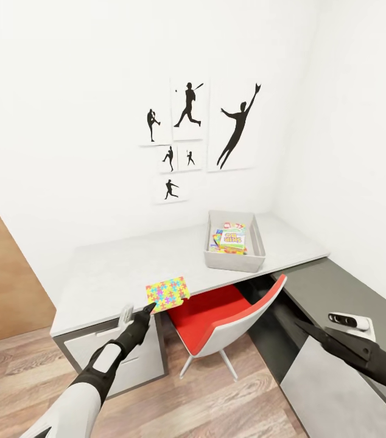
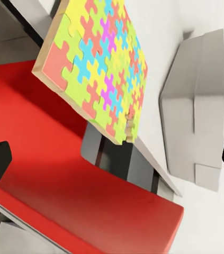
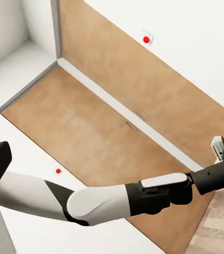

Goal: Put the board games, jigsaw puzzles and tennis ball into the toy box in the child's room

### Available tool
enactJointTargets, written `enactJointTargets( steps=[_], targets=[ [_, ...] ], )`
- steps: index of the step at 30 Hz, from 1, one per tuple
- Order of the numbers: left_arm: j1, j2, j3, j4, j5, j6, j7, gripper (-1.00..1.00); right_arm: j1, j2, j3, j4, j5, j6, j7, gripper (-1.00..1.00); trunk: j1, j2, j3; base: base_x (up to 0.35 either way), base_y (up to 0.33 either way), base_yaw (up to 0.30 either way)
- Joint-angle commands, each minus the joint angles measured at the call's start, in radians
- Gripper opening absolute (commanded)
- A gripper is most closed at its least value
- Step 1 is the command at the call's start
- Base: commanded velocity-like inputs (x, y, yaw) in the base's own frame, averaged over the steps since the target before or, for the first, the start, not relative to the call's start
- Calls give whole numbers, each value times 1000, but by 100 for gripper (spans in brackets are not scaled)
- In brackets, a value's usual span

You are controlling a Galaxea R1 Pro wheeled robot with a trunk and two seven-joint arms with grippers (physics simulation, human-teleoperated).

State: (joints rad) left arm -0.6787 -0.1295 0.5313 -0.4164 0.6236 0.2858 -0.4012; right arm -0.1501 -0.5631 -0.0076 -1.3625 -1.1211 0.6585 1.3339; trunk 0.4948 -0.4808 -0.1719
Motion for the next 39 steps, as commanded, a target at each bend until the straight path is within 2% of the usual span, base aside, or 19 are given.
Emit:
enactJointTargets(
  steps=[1, 5, 10, 16, 39],
  targets=[
    [-1, -1, 4, -1, 7, 9, -3, 100, 0, -1, -1, -1, -5, 10, 1, 100, 0, -2, -2, 0, 0, 0],
    [-1, -1, -10, -1, 7, 9, -4, 100, 2, 0, -4, -3, -5, 12, 1, 100, 0, -2, -2, 0, 0, 0],
    [-1, -1, -53, -1, 8, 8, -7, 100, 4, 0, -6, -4, -5, 13, 2, 100, 0, -2, -2, 12, 0, 0],
    [-1, -1, -70, -1, 9, 7, -8, 100, 4, 1, -6, -4, -5, 13, 2, 100, 0, -2, -2, 87, 0, 0],
    [-1, -1, -75, -1, 10, 6, -7, 100, 4, 8, -6, -4, -5, 9, 1, 100, 0, -2, -2, 71, 0, 0]
  ],
)
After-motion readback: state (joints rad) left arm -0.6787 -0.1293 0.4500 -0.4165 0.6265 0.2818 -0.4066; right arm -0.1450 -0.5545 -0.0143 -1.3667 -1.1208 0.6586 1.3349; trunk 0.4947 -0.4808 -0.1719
